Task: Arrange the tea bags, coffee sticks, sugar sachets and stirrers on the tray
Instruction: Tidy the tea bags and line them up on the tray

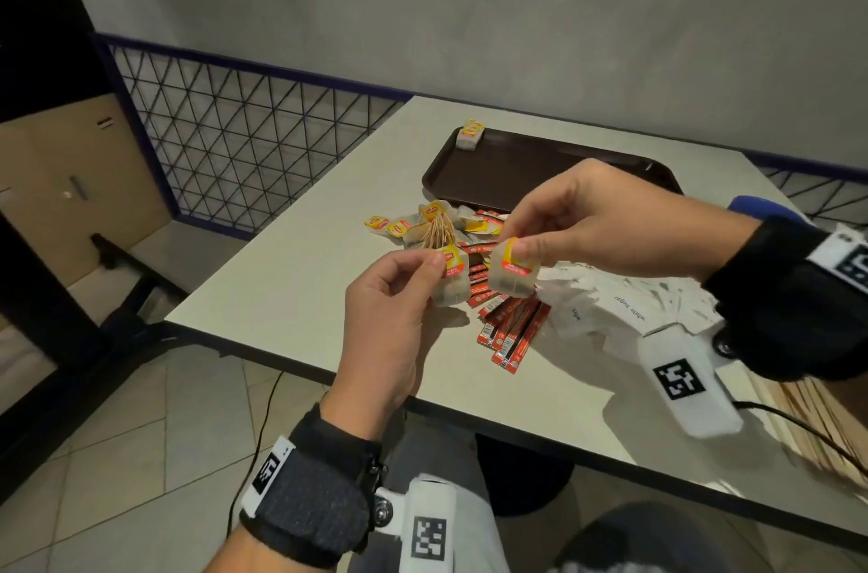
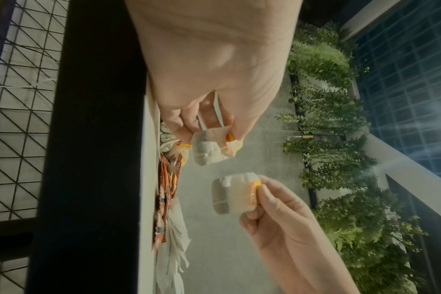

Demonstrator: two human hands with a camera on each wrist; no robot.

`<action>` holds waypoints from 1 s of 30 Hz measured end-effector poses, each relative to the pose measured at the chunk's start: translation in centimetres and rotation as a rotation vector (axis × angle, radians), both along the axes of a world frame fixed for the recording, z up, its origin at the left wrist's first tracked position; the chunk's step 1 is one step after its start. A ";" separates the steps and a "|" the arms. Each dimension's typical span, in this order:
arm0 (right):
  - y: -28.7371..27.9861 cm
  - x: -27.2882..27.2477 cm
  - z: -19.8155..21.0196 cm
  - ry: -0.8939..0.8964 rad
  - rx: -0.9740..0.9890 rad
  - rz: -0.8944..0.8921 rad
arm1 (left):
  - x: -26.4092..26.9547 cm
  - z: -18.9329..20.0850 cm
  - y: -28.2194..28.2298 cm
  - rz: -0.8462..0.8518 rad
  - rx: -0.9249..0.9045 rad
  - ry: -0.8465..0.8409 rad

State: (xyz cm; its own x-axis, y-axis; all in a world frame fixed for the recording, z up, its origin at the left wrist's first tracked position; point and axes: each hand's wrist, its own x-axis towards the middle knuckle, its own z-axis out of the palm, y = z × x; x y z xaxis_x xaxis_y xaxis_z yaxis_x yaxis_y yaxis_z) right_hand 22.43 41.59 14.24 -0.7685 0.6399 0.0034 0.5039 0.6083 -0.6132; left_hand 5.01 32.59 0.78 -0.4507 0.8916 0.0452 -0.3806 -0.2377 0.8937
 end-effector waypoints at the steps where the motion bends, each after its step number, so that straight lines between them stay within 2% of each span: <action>1: -0.5 0.0 0.2 -0.005 -0.032 0.037 | 0.1 0.0 0.0 -0.002 0.001 0.015; 3: -1.3 -0.5 0.1 -0.021 -0.048 0.092 | 0.2 0.1 0.0 -0.007 0.006 0.056; 6: -1.8 -1.7 -1.1 -0.048 0.056 0.115 | 0.3 0.2 -0.2 -0.033 0.029 0.095; 10: -2.0 -2.6 -2.2 -0.003 0.261 0.043 | 0.3 0.0 -0.5 -0.070 0.026 0.053; 16: -2.1 -2.7 -2.8 0.010 0.343 -0.005 | 0.3 0.5 -0.7 -0.098 0.039 -0.006; 20: -2.0 -2.7 -3.2 0.051 0.306 -0.051 | 0.3 0.7 -1.0 -0.139 0.069 -0.025; 24: -1.8 -2.7 -3.5 0.091 0.275 -0.068 | 0.1 0.4 -0.9 -0.141 0.066 0.037; 30: -1.4 -2.3 -3.5 0.039 0.181 -0.049 | 0.2 0.0 -1.0 -0.098 0.038 0.083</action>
